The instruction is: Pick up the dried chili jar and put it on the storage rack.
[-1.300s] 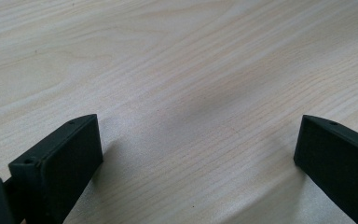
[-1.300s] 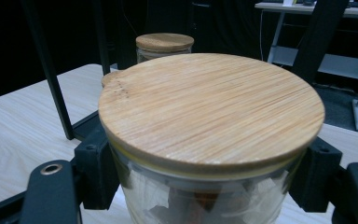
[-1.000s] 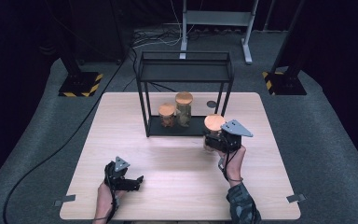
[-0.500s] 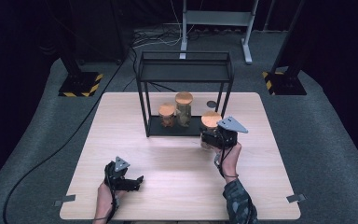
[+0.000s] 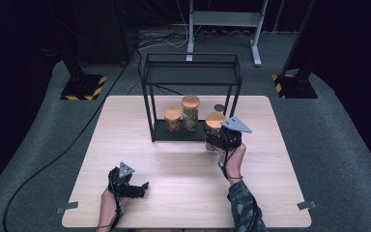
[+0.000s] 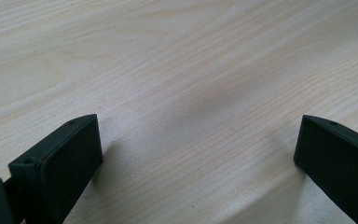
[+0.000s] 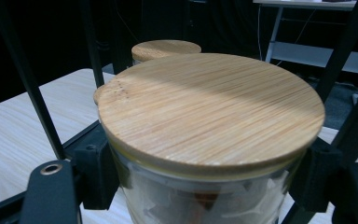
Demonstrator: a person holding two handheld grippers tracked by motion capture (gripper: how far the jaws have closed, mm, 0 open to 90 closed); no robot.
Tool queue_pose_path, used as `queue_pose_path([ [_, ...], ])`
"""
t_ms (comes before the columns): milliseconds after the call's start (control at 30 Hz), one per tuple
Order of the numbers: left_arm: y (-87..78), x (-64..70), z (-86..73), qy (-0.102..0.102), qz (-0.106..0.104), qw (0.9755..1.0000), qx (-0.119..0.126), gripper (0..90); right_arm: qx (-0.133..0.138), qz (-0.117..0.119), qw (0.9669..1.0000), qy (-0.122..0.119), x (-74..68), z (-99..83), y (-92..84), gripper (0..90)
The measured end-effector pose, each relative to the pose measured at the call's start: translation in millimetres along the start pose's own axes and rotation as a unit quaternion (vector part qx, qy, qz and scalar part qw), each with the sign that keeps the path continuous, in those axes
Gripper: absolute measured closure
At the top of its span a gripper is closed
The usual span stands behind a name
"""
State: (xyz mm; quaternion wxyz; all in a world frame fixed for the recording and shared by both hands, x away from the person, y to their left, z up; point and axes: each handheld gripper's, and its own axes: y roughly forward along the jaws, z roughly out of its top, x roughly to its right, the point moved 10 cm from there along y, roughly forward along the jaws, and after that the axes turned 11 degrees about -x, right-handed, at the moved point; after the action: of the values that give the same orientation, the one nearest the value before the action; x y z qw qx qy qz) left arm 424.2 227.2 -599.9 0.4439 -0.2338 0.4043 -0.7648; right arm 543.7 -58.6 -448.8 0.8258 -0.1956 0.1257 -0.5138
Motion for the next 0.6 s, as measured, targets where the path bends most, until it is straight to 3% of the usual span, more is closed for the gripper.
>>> queue_pose_path([
  [600, 0.0, 0.2, 0.0, 0.001, -0.001, 1.0, 0.0, 0.2, -0.006, -0.006, 0.9999, 0.005, 1.3, 6.0, 17.1, 24.4],
])
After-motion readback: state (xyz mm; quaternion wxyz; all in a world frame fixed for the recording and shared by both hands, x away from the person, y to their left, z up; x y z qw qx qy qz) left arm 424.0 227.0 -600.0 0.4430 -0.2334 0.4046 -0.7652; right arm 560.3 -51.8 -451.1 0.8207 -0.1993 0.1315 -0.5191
